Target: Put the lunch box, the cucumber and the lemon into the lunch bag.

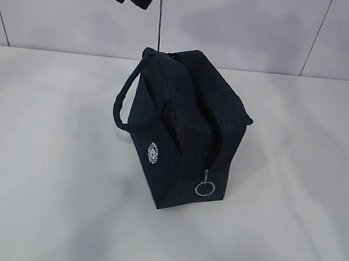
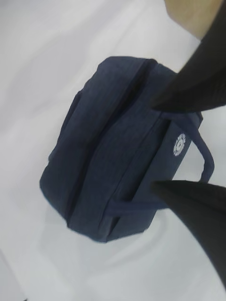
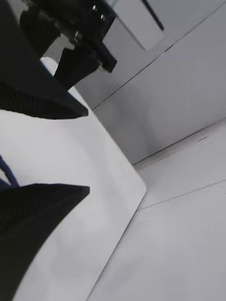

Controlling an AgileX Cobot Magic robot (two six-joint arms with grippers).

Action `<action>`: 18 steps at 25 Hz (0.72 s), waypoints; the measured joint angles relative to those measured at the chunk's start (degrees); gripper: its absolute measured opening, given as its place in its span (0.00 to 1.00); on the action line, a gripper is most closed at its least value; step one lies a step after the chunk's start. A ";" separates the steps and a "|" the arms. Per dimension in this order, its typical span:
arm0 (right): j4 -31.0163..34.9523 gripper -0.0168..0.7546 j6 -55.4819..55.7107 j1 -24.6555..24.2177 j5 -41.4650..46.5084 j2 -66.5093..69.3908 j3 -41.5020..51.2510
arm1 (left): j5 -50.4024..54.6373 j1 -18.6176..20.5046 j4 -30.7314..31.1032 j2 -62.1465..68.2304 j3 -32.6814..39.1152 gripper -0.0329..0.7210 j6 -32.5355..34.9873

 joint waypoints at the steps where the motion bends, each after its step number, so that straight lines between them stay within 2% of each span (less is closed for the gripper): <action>1: 1.62 0.46 -1.02 0.00 0.00 -0.49 0.90 | -0.17 0.00 0.69 -0.43 0.00 0.47 0.00; 5: 8.00 0.46 -5.76 0.00 -0.11 -2.92 5.59 | -0.35 0.00 2.29 -1.55 0.00 0.47 0.00; 10: 9.30 0.41 -10.30 0.00 -0.11 -8.48 12.78 | -0.97 0.00 2.58 -2.43 0.00 0.47 0.00; 15: 5.19 0.39 -11.85 0.00 -0.11 -15.96 19.93 | -1.30 0.00 2.77 -2.54 0.00 0.47 0.00; 18: -1.84 0.39 -10.47 -0.22 -1.44 -21.46 22.76 | -1.30 0.00 2.86 -2.54 0.00 0.47 0.00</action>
